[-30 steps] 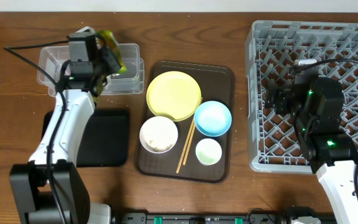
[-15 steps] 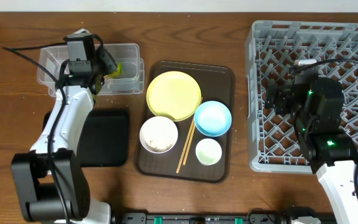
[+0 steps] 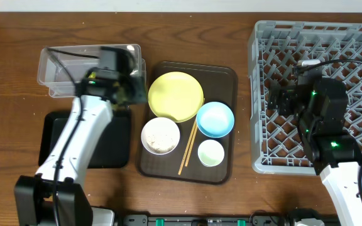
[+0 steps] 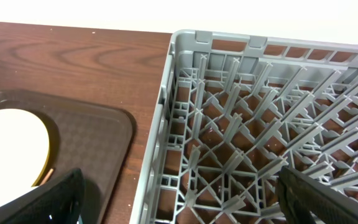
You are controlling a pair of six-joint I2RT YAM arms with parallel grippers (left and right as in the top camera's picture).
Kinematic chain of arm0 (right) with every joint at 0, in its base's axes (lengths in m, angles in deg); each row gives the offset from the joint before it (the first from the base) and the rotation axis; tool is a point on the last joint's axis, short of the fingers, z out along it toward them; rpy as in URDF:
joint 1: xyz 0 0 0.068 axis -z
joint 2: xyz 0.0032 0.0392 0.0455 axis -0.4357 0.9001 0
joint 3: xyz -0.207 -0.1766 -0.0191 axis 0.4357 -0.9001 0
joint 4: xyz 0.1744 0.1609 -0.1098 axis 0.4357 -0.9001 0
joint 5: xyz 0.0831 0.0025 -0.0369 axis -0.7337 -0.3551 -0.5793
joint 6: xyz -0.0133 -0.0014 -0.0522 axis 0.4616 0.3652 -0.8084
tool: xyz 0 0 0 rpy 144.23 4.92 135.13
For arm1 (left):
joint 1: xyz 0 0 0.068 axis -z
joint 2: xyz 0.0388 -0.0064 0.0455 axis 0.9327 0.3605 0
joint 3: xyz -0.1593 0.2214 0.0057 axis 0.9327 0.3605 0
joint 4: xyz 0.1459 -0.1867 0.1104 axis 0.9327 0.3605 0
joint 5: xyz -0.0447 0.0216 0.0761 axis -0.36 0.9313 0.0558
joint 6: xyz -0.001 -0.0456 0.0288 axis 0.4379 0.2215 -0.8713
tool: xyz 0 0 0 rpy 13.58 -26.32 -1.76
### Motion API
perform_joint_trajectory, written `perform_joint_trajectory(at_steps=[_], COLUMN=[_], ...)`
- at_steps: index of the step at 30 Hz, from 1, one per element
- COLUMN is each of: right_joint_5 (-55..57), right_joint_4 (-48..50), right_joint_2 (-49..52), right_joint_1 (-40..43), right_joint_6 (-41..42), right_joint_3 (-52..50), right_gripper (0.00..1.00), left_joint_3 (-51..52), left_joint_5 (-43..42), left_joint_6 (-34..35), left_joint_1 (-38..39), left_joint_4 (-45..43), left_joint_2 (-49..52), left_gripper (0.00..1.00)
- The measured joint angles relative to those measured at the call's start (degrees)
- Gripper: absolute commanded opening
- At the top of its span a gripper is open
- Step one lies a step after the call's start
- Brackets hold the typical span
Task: Sort waste into correct bins and load items into the dishwasher rack
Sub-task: 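Grasp the white rice bowl rim with the left gripper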
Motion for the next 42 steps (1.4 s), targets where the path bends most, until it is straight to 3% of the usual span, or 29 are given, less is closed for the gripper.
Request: perform_joint_trajectory(at_steps=[11, 31, 36, 40, 42], right_joint_5=[0.0, 0.0, 0.0, 0.0, 0.0], right_joint_4=[-0.31, -1.73, -1.73, -1.73, -1.73], right_joint_2=[0.0, 0.0, 0.0, 0.0, 0.0], right_joint_1=[0.0, 0.0, 0.0, 0.0, 0.0], right_joint_6=[0.0, 0.0, 0.0, 0.0, 0.0], right_joint_3=[0.0, 0.02, 0.02, 0.02, 0.02], right_gripper=[0.97, 0.96, 0.96, 0.96, 0.96], left_joint_3=[0.0, 0.0, 0.0, 0.0, 0.0], left_joint_5=[-0.15, -0.13, -0.13, -0.04, -0.04], left_joint_6=[-1.27, -1.9, -1.97, -2.12, -1.95], left_joint_1=[13.03, 21.16, 21.16, 21.16, 21.16], left_joint_4=[1.99, 5.55, 6.29, 6.38, 6.45], left_joint_2=[1.75, 12.59, 14.36, 15.63, 16.39], left_gripper=[0.54, 0.51, 0.39, 0.37, 0.28])
